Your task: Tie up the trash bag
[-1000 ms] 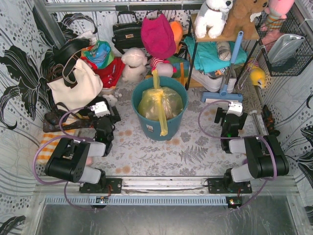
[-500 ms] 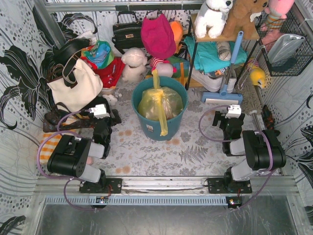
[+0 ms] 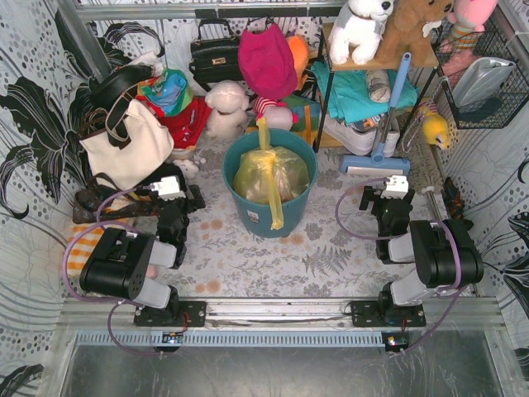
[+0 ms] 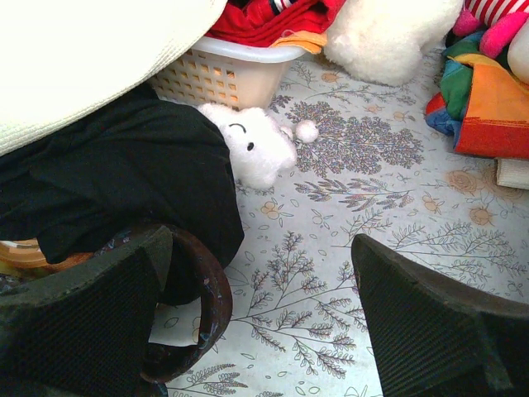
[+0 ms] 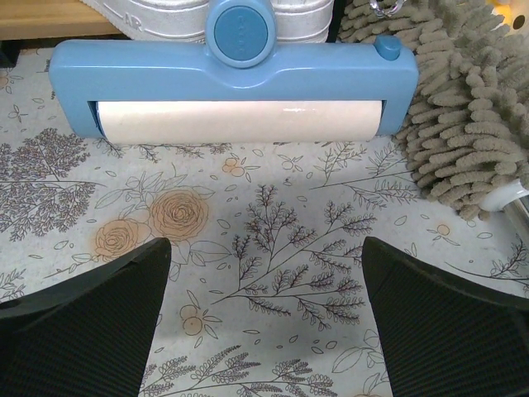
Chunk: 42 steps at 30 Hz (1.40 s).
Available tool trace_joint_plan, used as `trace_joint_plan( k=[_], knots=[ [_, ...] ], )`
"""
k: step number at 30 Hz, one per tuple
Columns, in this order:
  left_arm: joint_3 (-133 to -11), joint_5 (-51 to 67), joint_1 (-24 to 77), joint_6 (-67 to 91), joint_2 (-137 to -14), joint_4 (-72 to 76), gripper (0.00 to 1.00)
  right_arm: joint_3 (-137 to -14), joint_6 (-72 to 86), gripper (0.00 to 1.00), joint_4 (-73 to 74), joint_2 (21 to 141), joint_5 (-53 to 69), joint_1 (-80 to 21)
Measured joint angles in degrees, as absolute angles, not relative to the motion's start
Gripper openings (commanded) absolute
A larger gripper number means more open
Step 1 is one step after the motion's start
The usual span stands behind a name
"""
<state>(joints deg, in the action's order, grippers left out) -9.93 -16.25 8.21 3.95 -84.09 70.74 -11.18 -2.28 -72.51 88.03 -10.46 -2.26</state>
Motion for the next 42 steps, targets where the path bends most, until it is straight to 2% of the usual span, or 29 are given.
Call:
trace_joint_plan(
  k=[42],
  knots=[
    [-10.59,-13.67,6.07,4.47,-84.09,68.97,0.98,-11.16,-2.46,0.97,-72.51,88.03,-10.44,-2.26]
  ],
)
